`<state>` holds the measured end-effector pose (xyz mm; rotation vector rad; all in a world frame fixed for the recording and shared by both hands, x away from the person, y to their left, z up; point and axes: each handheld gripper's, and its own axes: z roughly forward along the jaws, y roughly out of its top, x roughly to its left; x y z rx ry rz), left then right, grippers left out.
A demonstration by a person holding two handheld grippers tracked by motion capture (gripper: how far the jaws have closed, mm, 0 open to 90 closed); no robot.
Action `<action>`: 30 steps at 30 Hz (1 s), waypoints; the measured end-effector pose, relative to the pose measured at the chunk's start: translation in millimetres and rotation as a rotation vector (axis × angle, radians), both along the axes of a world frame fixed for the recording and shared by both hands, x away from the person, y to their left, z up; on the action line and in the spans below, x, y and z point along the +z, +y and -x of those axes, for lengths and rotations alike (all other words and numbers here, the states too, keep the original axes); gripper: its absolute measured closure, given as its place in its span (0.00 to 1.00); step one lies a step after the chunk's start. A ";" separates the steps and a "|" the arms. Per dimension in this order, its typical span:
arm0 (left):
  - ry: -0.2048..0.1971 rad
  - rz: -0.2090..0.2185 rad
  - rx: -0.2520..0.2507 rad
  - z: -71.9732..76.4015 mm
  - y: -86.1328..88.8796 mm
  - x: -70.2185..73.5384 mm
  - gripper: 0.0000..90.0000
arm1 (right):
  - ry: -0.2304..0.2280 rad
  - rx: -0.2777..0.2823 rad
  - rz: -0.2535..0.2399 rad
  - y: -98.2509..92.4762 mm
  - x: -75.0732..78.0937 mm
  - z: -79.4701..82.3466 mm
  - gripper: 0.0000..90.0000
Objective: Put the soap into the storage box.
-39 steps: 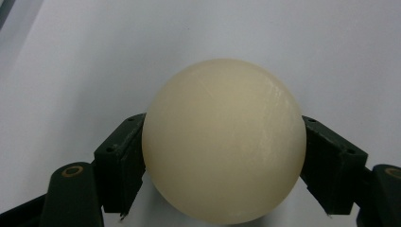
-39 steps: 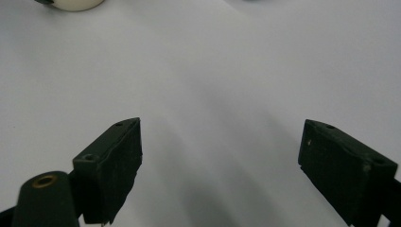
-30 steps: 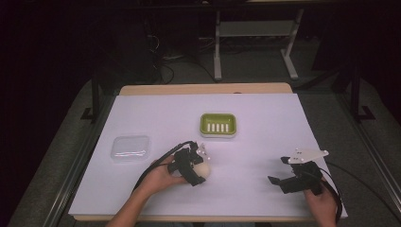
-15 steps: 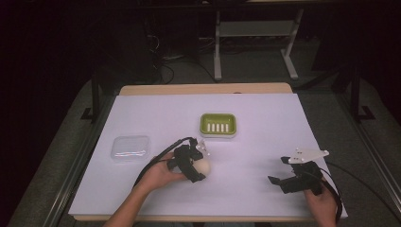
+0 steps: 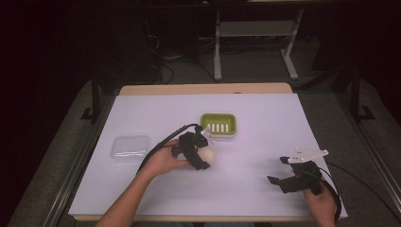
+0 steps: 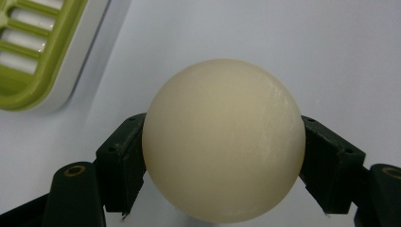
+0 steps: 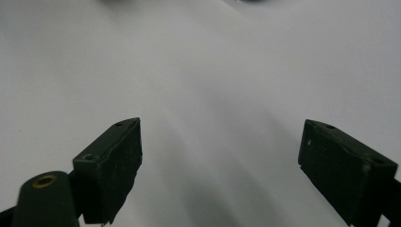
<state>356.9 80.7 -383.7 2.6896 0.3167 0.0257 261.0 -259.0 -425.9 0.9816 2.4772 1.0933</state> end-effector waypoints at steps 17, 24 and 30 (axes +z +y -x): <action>0.047 0.007 0.011 -27.0 -2.8 0.0 0.28 | -0.010 -0.006 -0.030 -3.9 0.4 -1.6 0.15; 0.056 0.011 0.007 -35.6 -5.6 6.5 0.28 | -0.009 -0.007 -0.033 -6.0 0.2 -2.2 0.15; 0.066 0.019 0.008 -42.0 -6.1 10.5 0.28 | -0.013 -0.008 -0.031 -6.1 1.3 -1.9 0.15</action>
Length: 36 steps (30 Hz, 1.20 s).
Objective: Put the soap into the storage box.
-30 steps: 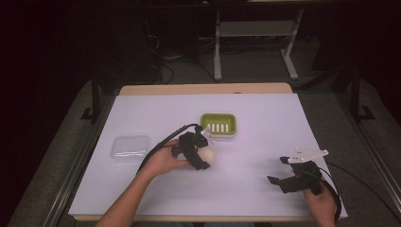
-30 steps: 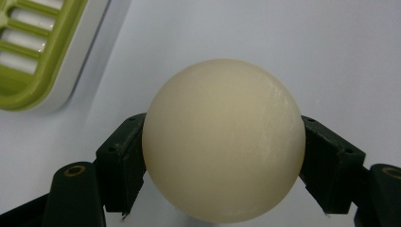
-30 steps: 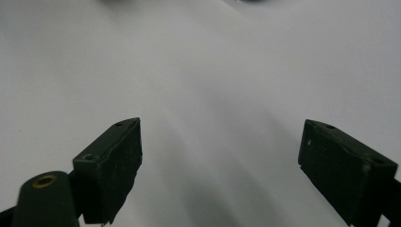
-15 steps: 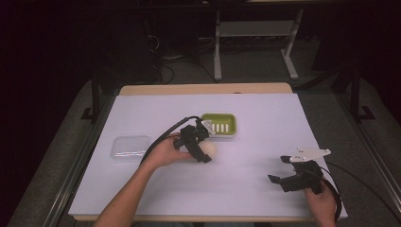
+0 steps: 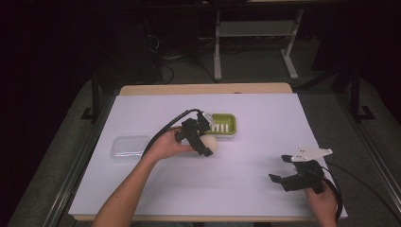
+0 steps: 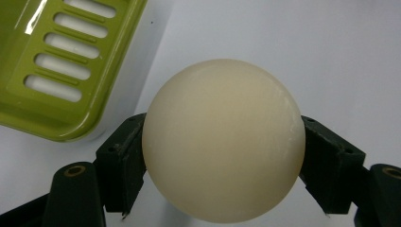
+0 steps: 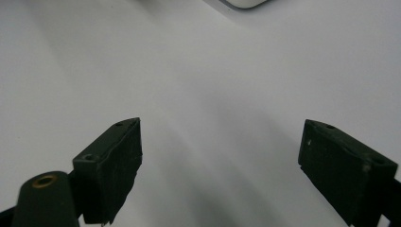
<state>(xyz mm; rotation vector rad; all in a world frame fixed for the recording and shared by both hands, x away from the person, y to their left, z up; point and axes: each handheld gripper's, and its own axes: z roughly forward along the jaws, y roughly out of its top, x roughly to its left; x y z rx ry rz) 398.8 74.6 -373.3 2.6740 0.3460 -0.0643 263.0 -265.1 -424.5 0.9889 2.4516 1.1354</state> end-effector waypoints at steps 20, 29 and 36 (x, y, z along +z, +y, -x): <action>-0.025 0.013 -0.036 -25.1 -21.5 29.7 0.28 | -0.003 -0.001 -0.010 -2.8 -0.4 -1.9 0.15; -0.026 0.047 -0.035 -40.8 -24.6 43.6 0.28 | -0.003 0.000 -0.005 -2.2 -0.1 -1.6 0.15; -0.026 0.059 -0.023 -48.2 -23.0 50.7 0.28 | 0.000 0.007 0.005 0.5 0.0 -1.2 0.15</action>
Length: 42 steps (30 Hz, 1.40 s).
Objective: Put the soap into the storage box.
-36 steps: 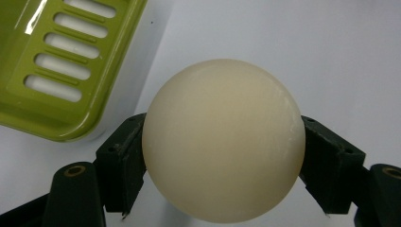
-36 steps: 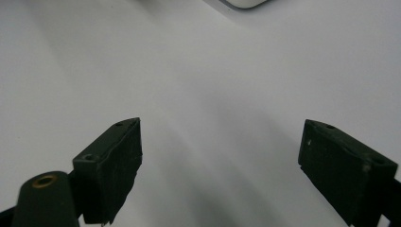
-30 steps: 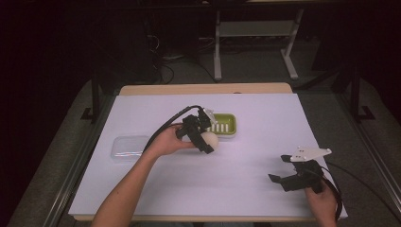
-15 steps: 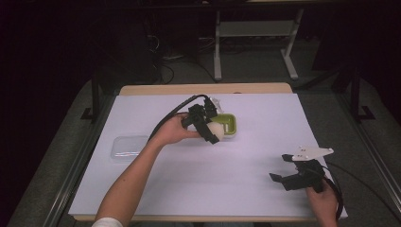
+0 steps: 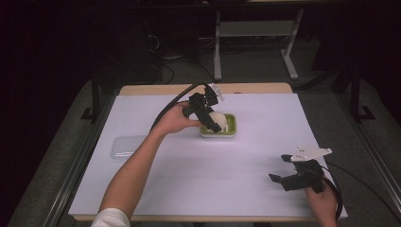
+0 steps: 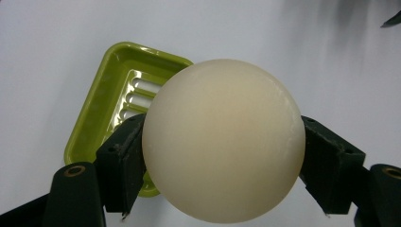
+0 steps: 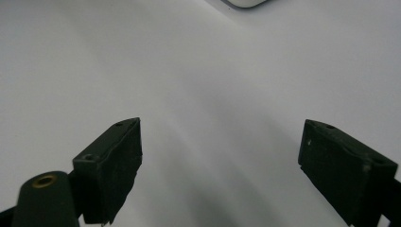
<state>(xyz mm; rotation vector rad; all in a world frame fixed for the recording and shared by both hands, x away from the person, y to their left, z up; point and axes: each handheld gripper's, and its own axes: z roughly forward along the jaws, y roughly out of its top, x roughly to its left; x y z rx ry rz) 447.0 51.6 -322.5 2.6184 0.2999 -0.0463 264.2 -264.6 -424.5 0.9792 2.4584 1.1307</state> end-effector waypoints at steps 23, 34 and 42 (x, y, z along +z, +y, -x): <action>0.012 0.038 0.054 -26.5 -1.3 -2.0 0.28 | 0.001 0.006 0.006 2.4 -0.7 -0.4 0.15; 0.026 0.013 0.087 -36.2 -3.9 -15.8 0.28 | 0.001 0.009 0.006 2.1 -0.9 -0.7 0.15; 0.026 0.002 0.120 -42.3 -6.7 -27.1 0.28 | 0.002 0.009 0.004 2.7 -0.7 -0.2 0.15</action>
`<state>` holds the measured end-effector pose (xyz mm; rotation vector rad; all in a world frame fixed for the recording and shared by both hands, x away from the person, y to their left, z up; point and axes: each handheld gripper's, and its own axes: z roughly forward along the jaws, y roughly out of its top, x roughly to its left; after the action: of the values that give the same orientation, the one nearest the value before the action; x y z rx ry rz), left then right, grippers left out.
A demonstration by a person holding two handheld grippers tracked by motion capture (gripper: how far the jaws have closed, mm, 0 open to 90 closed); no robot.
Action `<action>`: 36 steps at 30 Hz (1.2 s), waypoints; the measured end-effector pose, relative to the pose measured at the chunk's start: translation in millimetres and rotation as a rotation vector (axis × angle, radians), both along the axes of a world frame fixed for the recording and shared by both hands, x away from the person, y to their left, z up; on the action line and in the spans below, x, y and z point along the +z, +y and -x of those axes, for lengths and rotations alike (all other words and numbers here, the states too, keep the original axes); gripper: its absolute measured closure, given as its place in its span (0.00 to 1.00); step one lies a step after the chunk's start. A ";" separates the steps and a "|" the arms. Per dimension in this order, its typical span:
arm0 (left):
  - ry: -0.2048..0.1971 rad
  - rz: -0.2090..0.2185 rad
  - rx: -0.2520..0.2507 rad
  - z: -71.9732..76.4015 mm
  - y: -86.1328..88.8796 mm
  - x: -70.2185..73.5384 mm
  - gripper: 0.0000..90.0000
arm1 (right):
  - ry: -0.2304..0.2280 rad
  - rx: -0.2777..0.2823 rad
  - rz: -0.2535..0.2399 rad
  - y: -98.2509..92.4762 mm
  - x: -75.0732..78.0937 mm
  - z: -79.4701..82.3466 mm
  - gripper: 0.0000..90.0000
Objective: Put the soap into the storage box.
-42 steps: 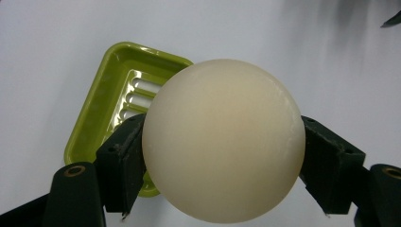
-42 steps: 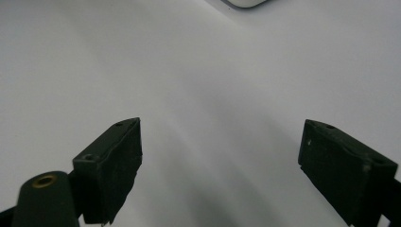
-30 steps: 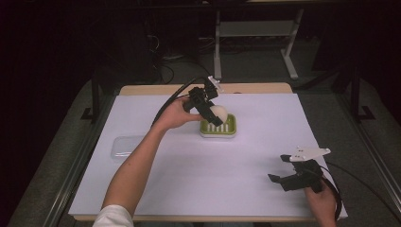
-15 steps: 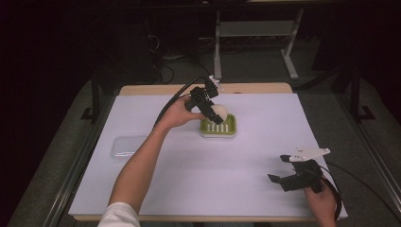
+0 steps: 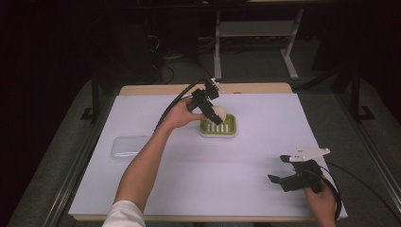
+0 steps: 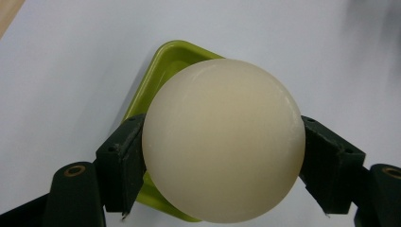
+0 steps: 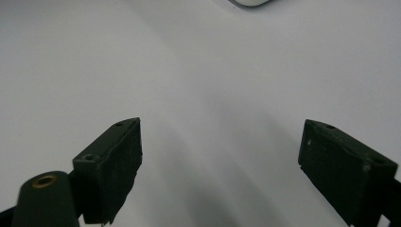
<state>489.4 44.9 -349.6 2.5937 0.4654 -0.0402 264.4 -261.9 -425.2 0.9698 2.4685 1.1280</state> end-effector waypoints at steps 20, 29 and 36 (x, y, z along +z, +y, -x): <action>0.004 -0.048 0.031 -12.0 -8.4 -23.2 0.28 | 0.010 0.007 -0.002 -0.7 -1.3 -1.1 0.15; 0.007 -0.050 0.043 -15.2 -11.1 -30.4 0.28 | 0.016 0.014 0.000 0.5 -1.4 -0.8 0.15; 0.014 -0.061 0.052 -17.6 -12.4 -37.0 0.28 | 0.015 0.014 0.000 -0.1 -1.9 -1.4 0.15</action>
<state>507.0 32.5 -386.5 2.6414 0.5466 -0.0273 265.7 -262.0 -427.1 0.9653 2.4906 1.1294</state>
